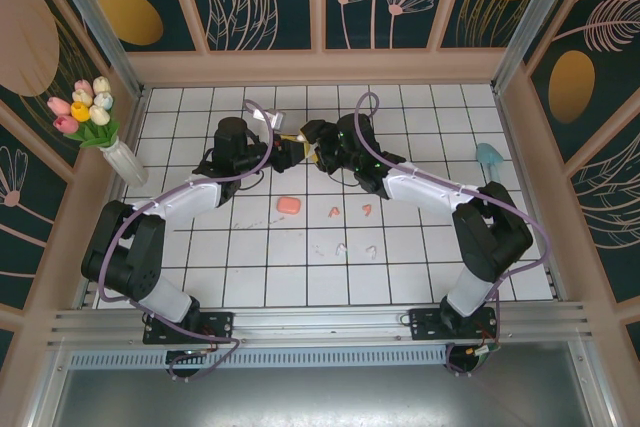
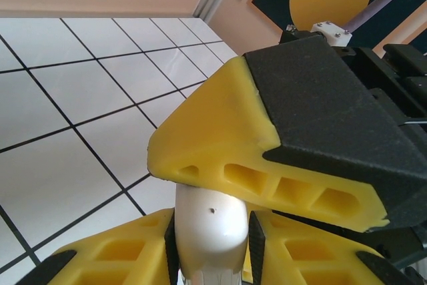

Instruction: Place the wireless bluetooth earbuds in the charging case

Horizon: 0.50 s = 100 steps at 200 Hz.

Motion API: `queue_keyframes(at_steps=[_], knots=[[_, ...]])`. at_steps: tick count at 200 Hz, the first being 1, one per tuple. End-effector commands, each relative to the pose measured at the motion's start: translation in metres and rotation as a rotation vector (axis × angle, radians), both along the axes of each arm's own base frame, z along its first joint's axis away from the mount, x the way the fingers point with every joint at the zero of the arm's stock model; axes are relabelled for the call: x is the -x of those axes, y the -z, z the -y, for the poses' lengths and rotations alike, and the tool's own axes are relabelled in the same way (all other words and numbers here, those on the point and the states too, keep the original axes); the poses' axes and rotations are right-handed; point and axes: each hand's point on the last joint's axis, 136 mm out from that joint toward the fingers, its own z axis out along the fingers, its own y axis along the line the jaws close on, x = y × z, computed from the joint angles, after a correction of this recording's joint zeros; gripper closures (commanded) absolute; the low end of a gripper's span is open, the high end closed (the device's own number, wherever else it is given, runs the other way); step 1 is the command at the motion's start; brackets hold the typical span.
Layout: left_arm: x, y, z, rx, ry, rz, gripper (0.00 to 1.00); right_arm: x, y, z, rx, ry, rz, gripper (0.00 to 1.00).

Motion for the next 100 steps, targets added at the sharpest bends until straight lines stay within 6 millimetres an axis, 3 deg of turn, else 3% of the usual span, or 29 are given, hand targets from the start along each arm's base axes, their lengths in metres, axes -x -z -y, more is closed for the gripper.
queue_keyframes(at_steps=[1, 100], knots=[[0.0114, -0.0077, 0.0088, 0.033, 0.085, 0.005, 0.66, -0.0051, -0.0181, 0.0083, -0.042, 0.035, 0.035, 0.53], [0.0134, 0.0001, 0.0130, 0.051, 0.113, -0.025, 0.64, -0.0060, -0.0184, 0.0079, -0.051, 0.031, 0.037, 0.53]])
